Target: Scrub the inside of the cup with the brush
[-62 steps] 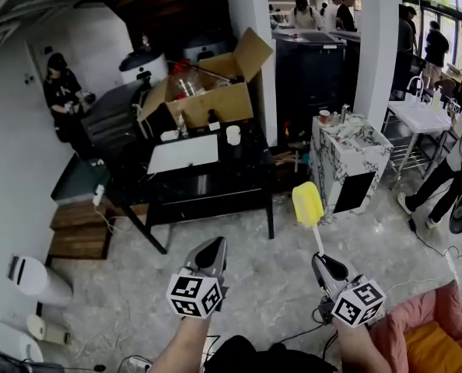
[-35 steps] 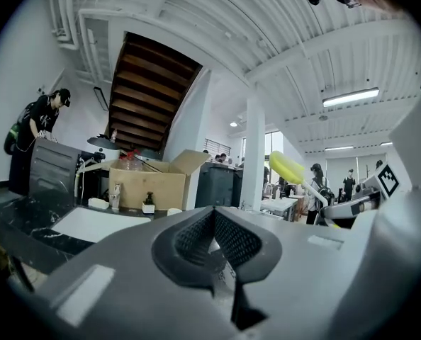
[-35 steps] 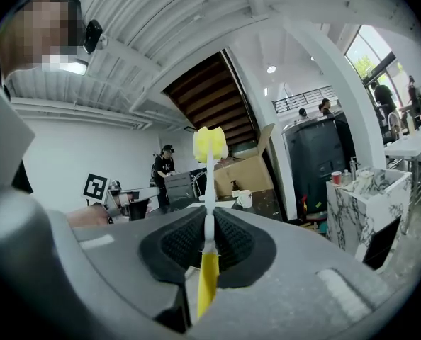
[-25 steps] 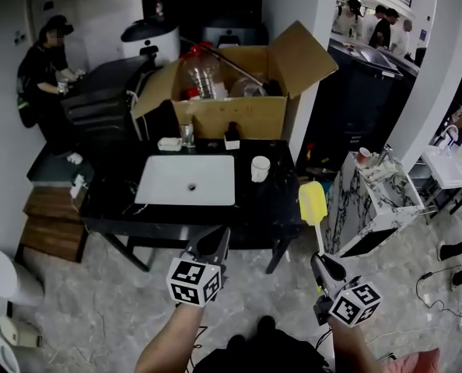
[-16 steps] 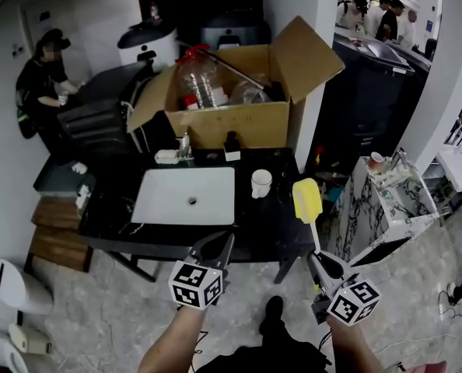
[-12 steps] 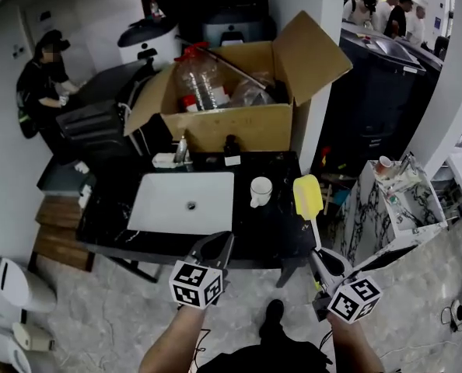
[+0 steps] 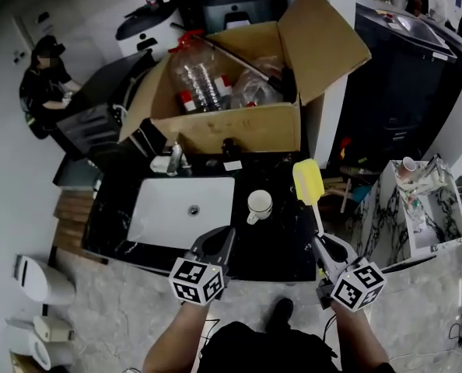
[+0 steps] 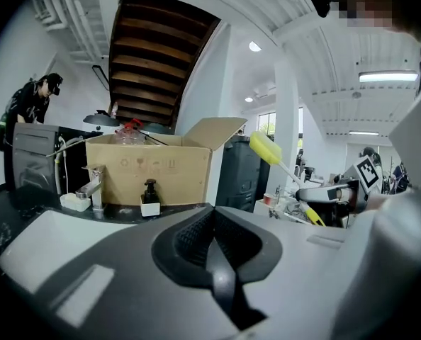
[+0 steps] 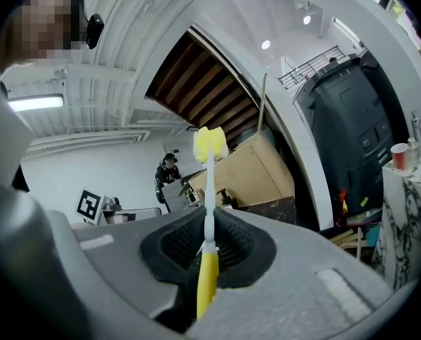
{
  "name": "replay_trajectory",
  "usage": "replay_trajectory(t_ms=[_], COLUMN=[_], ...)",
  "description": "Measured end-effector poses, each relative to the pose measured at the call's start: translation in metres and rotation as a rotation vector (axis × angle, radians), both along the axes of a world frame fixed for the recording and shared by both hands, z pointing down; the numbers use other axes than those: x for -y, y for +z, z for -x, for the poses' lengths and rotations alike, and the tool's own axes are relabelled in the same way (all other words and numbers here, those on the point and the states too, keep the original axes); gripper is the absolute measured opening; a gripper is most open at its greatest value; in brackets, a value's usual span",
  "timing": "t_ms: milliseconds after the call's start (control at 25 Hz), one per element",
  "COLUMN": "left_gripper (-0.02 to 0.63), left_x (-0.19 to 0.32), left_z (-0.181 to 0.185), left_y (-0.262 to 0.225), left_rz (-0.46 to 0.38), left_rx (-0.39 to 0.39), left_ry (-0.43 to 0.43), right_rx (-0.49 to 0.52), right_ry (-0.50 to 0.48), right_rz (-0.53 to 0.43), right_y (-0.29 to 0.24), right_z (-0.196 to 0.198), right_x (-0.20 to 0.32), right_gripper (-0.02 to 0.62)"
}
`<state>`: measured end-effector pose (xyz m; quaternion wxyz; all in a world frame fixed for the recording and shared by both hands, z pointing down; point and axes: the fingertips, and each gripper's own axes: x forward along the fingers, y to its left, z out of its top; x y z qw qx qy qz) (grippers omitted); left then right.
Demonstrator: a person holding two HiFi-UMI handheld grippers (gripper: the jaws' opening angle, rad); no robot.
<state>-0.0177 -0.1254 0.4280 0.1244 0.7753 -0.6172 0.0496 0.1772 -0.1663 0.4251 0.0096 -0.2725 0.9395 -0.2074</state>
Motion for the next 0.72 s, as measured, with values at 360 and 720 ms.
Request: replay_trajectory(t_ms=[360, 720], left_gripper=[0.043, 0.101], left_x=[0.046, 0.078], left_z=[0.014, 0.036], left_y=[0.02, 0.043], left_rz=[0.022, 0.047], left_rx=[-0.06, -0.111], left_ry=[0.105, 0.405], right_rx=[-0.066, -0.174], right_ry=[-0.018, 0.155], right_rz=[0.051, 0.077], right_y=[0.024, 0.034], right_z=[0.038, 0.078], right_x=[0.016, 0.036], right_gripper=[0.035, 0.035])
